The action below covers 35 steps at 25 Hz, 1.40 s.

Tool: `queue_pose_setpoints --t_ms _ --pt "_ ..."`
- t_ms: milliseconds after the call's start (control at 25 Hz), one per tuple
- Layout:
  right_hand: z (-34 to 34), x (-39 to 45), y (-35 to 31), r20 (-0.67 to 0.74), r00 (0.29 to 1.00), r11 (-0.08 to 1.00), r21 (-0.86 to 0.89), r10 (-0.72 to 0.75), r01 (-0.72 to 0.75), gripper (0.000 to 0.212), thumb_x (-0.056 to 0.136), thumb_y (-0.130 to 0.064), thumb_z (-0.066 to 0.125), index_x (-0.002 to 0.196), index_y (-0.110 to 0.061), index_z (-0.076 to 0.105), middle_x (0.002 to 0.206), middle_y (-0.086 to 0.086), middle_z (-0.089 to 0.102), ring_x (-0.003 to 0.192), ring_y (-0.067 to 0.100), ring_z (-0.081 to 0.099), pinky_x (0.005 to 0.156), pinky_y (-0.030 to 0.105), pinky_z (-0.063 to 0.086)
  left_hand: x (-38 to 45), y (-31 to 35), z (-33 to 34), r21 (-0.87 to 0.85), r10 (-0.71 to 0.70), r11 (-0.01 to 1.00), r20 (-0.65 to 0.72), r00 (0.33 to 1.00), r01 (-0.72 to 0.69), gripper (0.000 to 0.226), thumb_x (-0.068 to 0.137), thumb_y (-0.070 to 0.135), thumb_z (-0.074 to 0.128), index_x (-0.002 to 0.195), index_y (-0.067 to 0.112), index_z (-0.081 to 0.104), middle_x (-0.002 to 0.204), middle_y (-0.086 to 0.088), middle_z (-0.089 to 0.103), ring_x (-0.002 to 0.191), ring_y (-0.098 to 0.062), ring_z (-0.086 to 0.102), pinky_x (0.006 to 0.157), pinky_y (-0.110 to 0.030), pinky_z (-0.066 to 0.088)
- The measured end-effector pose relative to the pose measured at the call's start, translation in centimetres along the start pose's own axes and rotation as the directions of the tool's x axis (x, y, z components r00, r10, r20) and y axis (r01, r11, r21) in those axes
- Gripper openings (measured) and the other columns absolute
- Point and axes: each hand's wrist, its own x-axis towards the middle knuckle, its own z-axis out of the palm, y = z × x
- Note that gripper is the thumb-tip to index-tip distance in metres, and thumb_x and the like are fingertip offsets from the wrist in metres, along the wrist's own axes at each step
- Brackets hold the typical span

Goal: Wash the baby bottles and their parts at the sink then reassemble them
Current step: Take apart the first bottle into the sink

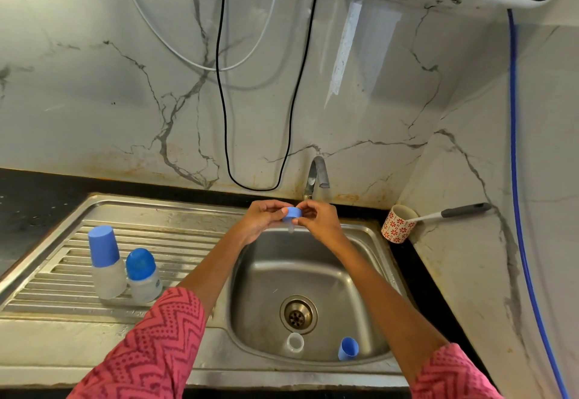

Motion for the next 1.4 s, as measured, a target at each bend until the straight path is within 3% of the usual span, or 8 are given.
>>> queue_pose_setpoints --t_ms 240,480,720,840,960,1160,1280,1400 --pt "-0.1 -0.2 -0.2 -0.109 0.993 0.992 0.125 0.034 -0.020 0.030 0.073 0.002 0.076 0.102 0.002 0.070 0.095 0.016 0.071 0.084 0.020 0.067 0.081 0.023 0.054 -0.1 -0.7 0.6 0.010 0.126 0.992 -0.057 0.990 -0.125 0.031 0.084 -0.005 0.060 0.115 -0.002 0.060 0.086 0.003 0.072 0.080 -0.008 0.070 0.074 -0.019 0.056" --pt "-0.5 -0.5 -0.6 -0.191 0.980 0.970 0.242 0.052 -0.005 0.031 0.075 0.008 0.072 0.106 0.007 0.068 0.095 0.015 0.070 0.083 0.016 0.064 0.071 0.007 0.050 0.6 -0.8 3.1 0.160 0.266 0.959 -0.210 0.941 -0.235 0.034 0.085 -0.005 0.060 0.118 -0.009 0.058 0.101 -0.017 0.063 0.080 -0.010 0.062 0.074 -0.016 0.054" --pt "-1.3 -0.7 0.2 -0.150 0.984 0.979 0.196 0.093 -0.063 0.030 0.071 0.003 0.078 0.100 0.004 0.070 0.092 0.017 0.071 0.080 0.017 0.064 0.079 0.022 0.055 0.6 -1.0 3.2 0.173 0.186 0.972 -0.149 0.971 -0.159 0.030 0.088 -0.002 0.058 0.118 -0.007 0.057 0.101 -0.014 0.063 0.085 -0.014 0.062 0.074 -0.016 0.054" --pt "-1.4 -0.6 0.5 -0.077 0.991 0.992 0.059 0.114 -0.110 0.022 0.069 -0.009 0.082 0.083 -0.004 0.067 0.075 0.004 0.065 0.066 0.011 0.056 0.065 0.015 0.048 0.5 -1.6 4.1 0.065 -0.007 0.998 -0.113 0.994 0.015 0.030 0.099 0.016 0.045 0.121 -0.002 0.053 0.105 -0.015 0.062 0.096 -0.021 0.062 0.079 -0.024 0.054" --pt "-1.2 -0.6 0.3 0.007 0.998 0.997 -0.035 0.068 -0.067 0.020 0.074 -0.014 0.079 0.079 -0.007 0.061 0.073 -0.002 0.057 0.066 0.007 0.050 0.060 0.010 0.041 0.3 -1.9 5.7 0.029 -0.127 0.990 -0.193 0.973 0.135 0.036 0.102 0.031 0.033 0.107 0.004 0.057 0.086 -0.011 0.064 0.075 -0.016 0.064 0.064 -0.020 0.056" --pt "-0.8 -0.8 -0.7 -0.025 0.984 0.981 -0.078 0.177 -0.178 0.031 0.098 -0.035 0.045 0.086 -0.008 0.056 0.077 0.008 0.057 0.075 0.024 0.063 0.072 0.036 0.056 -0.4 -1.8 6.6 0.337 0.117 0.941 -0.387 0.914 0.022 0.042 0.101 0.025 0.038 0.065 0.013 0.055 0.054 -0.003 0.053 0.042 -0.004 0.048 0.041 -0.012 0.039" --pt "0.0 -1.0 -1.8 -0.095 0.969 0.926 -0.285 0.229 -0.247 0.055 0.104 -0.032 0.022 0.089 -0.001 0.064 0.076 0.013 0.062 0.074 0.024 0.057 0.070 0.032 0.044 -0.7 -2.1 7.4 0.565 0.315 0.821 -0.334 0.888 -0.079 0.051 0.101 0.021 0.037 0.058 0.009 0.059 0.051 -0.007 0.057 0.045 -0.011 0.055 0.051 -0.026 0.044" --pt "0.2 -0.7 -1.8 -0.053 0.964 0.896 -0.359 0.261 -0.263 0.060 0.103 -0.026 0.019 0.086 0.001 0.069 0.086 0.017 0.068 0.084 0.028 0.059 0.073 0.031 0.040 -0.7 -2.7 6.6 0.874 0.408 0.481 -0.159 0.899 -0.064 0.032 0.100 0.015 0.039 0.087 0.000 0.064 0.078 -0.017 0.068 0.072 -0.032 0.063 0.064 -0.038 0.046"
